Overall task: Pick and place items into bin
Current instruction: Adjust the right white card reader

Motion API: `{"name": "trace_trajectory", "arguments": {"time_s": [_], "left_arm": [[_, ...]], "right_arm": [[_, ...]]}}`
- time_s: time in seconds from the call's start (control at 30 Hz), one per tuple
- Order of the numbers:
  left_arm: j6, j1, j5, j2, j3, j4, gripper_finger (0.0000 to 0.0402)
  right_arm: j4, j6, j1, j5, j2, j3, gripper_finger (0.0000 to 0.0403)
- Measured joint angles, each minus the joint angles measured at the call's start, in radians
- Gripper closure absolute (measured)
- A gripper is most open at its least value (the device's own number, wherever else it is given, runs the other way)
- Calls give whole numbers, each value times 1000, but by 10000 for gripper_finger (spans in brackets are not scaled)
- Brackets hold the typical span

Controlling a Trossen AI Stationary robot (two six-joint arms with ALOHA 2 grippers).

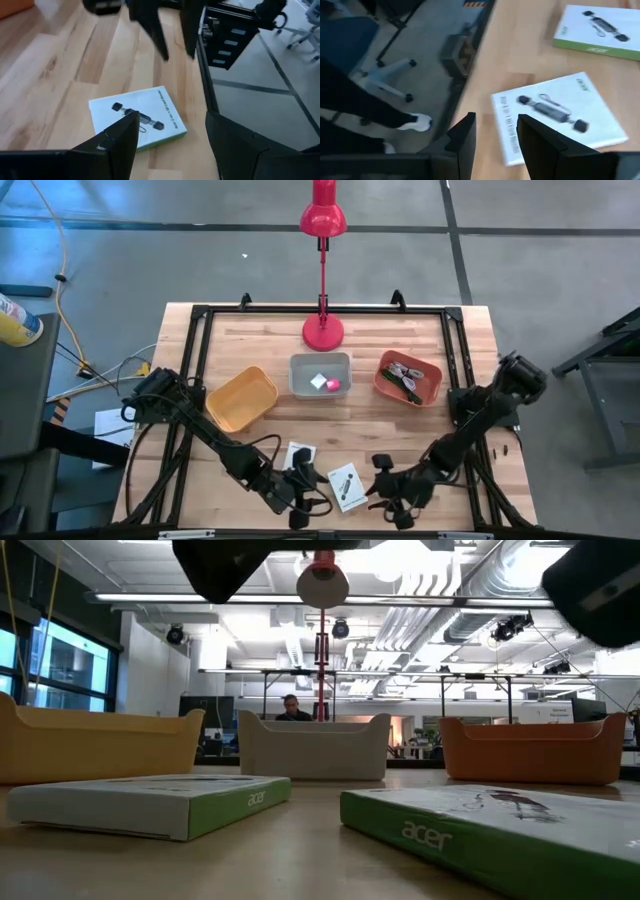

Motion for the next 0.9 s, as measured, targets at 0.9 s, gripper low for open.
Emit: {"name": "trace_trajectory", "arguments": {"time_s": [0.9], "left_arm": [[-2,0,-68,0,-1,-52,186]], "right_arm": [[109,38,-161,-113,267,66,269]]}}
